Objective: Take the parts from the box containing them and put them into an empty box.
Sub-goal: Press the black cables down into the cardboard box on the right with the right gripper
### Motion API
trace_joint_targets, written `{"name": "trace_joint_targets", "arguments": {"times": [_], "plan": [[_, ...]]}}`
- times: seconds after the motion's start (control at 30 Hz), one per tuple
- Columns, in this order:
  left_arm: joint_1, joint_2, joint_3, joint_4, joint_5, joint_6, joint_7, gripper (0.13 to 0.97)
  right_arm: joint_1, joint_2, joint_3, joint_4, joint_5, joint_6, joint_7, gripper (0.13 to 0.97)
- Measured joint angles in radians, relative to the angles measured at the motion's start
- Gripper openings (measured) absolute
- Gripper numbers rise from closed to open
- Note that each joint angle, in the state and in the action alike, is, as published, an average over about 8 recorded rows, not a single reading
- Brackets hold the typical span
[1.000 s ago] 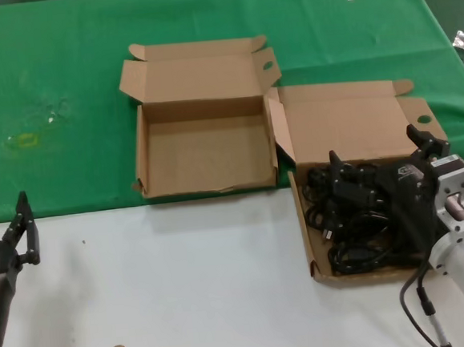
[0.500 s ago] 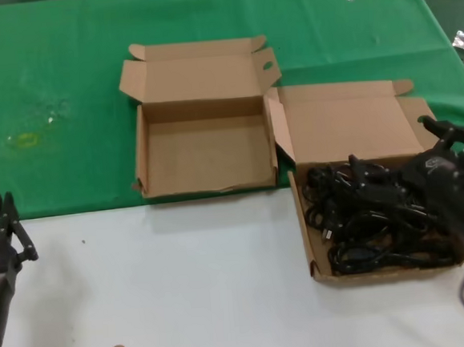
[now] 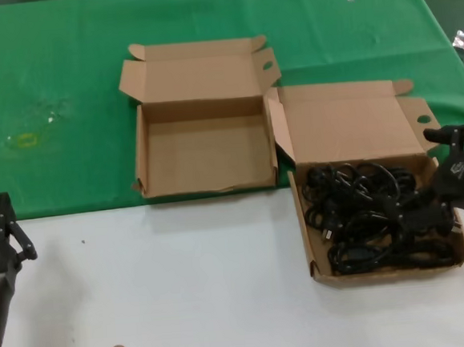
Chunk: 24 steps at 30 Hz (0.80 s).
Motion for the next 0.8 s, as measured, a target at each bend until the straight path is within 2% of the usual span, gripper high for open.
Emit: {"name": "trace_joint_targets", "arguments": {"times": [0.17,0.33,0.57,0.8], "plan": [[0.0,0.0,0.0,0.0,0.0,0.0,0.0,0.152,0.069,0.034,-0.004,-0.021,-0.134,-0.167,0.124,0.966],[0.0,0.0,0.0,0.0,0.0,0.0,0.0,0.152,0.119,0.03,0.023,-0.043,-0.236,-0.354,0.199,0.966],[0.0,0.0,0.0,0.0,0.0,0.0,0.0,0.152,0.171,-0.015,0.064,-0.093,-0.331,-0.58,0.229,0.966],[0.0,0.0,0.0,0.0,0.0,0.0,0.0,0.152,0.222,-0.081,0.093,-0.168,-0.409,-0.746,0.214,0.966]]}}
